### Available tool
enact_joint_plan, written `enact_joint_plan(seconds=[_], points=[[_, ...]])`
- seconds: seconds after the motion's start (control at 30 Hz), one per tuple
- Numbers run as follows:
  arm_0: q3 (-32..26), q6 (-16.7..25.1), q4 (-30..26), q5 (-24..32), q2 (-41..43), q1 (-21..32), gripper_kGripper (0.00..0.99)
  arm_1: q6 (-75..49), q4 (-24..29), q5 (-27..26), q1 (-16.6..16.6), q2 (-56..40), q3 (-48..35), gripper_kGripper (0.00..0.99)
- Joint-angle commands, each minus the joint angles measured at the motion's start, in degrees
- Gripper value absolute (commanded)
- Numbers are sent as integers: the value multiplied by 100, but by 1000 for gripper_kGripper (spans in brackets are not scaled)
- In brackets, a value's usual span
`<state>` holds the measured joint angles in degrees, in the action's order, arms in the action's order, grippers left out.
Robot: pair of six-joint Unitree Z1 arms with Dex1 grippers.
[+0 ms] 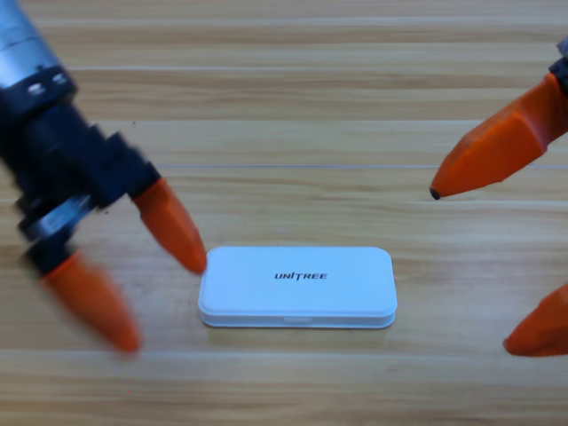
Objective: Clean up eraser and pencils
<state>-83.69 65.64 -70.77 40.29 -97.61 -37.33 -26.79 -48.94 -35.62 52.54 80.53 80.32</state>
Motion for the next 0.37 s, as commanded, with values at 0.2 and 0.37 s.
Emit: enact_joint_plan(seconds=[0.2,0.37], points=[[-323,-1291,476,-135,981,-969,990,51,183,-94,-104,121,-183,985],[-736,-1625,459,-135,1148,-969,990,51,192,-94,-104,121,-183,985]])
